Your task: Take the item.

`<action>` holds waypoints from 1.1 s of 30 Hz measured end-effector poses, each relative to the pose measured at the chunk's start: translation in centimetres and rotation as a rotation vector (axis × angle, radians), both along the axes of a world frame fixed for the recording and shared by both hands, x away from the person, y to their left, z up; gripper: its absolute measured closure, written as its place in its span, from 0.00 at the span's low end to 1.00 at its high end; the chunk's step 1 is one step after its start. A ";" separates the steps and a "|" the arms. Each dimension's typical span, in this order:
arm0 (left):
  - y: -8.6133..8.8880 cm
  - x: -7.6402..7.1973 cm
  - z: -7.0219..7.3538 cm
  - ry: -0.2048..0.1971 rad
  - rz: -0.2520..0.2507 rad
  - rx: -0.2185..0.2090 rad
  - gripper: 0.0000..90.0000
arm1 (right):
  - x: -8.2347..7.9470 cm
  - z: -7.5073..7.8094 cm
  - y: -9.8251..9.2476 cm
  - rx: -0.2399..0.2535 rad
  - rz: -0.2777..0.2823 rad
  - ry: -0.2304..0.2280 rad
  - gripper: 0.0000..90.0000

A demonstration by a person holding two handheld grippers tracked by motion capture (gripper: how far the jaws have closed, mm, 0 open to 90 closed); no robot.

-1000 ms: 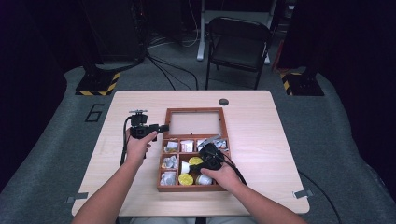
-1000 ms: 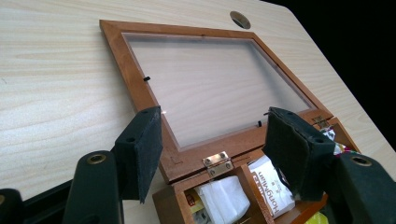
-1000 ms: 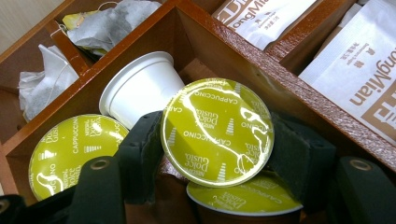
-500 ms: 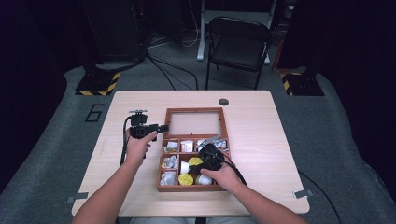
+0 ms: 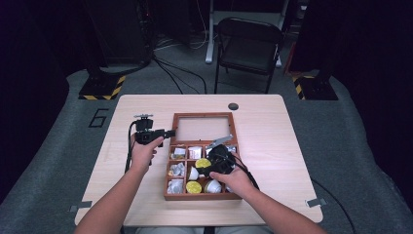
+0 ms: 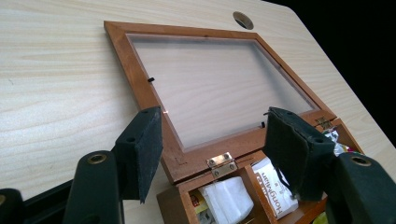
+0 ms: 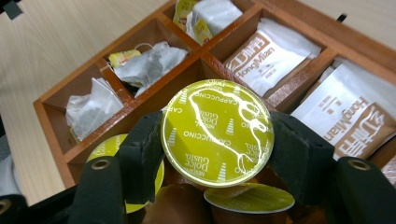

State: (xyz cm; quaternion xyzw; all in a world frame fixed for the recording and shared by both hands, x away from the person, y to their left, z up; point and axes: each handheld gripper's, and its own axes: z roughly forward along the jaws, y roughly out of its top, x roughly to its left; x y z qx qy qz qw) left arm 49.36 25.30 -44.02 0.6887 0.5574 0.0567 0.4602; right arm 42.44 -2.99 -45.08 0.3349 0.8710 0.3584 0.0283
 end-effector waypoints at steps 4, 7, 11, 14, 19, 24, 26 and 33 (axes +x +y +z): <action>0.0 0.0 0.0 0.003 0.005 -0.005 0.41 | 0.0 1.1 -0.2 0.015 0.008 -0.019 0.41; 0.0 0.0 0.0 0.000 0.004 -0.006 0.41 | 0.1 1.6 -0.4 0.013 0.008 -0.039 0.41; 0.0 0.0 0.0 0.002 0.005 -0.007 0.41 | 0.2 2.1 -1.0 0.020 0.001 -0.048 0.41; 0.0 0.0 0.0 -0.001 0.005 -0.007 0.41 | 0.5 2.2 -1.5 0.027 -0.017 -0.062 0.41; 0.1 0.0 0.0 0.002 0.014 -0.011 0.41 | 0.8 2.5 -2.7 0.031 -0.046 -0.074 0.41; 0.1 -0.1 0.0 0.004 0.018 -0.018 0.41 | 1.3 2.8 -4.4 0.033 -0.090 -0.078 0.41; 0.2 -0.1 0.0 0.002 0.010 -0.010 0.41 | 1.6 2.9 -5.1 0.034 -0.107 -0.083 0.41; 0.2 0.0 0.0 0.003 0.014 -0.008 0.41 | 2.3 2.8 -7.7 0.032 -0.178 -0.098 0.41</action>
